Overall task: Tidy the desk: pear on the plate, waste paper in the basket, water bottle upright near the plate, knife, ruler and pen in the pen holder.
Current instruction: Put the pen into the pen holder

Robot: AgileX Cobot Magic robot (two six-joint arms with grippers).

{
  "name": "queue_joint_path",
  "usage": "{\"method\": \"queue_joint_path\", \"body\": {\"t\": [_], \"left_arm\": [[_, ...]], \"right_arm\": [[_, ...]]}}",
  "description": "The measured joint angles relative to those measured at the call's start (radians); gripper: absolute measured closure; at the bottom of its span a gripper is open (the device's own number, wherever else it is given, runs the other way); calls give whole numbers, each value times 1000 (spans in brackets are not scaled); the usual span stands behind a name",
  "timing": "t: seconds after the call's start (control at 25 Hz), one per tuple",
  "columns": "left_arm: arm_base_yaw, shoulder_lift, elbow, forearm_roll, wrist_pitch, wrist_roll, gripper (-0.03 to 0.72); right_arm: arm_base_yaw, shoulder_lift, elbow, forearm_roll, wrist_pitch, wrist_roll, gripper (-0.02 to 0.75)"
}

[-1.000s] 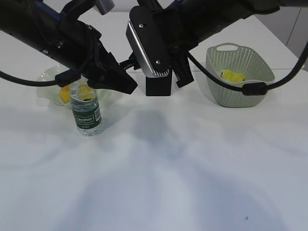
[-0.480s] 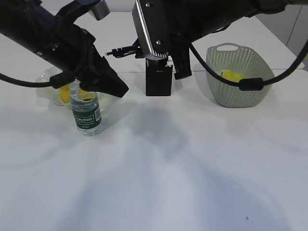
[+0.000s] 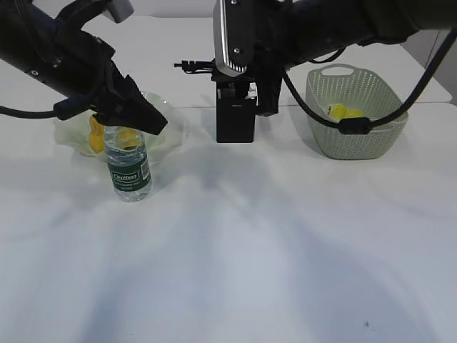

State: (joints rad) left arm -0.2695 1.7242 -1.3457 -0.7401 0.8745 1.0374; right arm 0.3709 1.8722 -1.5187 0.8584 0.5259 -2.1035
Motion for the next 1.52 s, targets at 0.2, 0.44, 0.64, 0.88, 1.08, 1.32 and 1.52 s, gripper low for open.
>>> {"method": "queue_joint_path", "body": {"t": [0.2,0.44,0.64,0.88,1.08,1.32,1.52], "left_arm": [[10,0,-25,0,0,0,225],[12,1,-29,0,0,0,225],[12,1,-29,0,-7,0,225],[36,1,-29,-9,-30,0,238],[54,1,-29,-99,-102,-1,279],[55,1,-29,-186,-209,-2,310],[55,1,-29,-235,-306,-2,338]], "right_arm": [[-50,51,-2,193,-43,-86,663],[-98,88,-3,534,-77,-272,663],[-111,107,-3,846,-92,-441,664],[-112,155,-35,904,-88,-470,664],[-118,193,-76,906,-88,-469,664],[-130,267,-183,909,-92,-374,664],[-131,327,-258,909,-99,-325,664]]}}
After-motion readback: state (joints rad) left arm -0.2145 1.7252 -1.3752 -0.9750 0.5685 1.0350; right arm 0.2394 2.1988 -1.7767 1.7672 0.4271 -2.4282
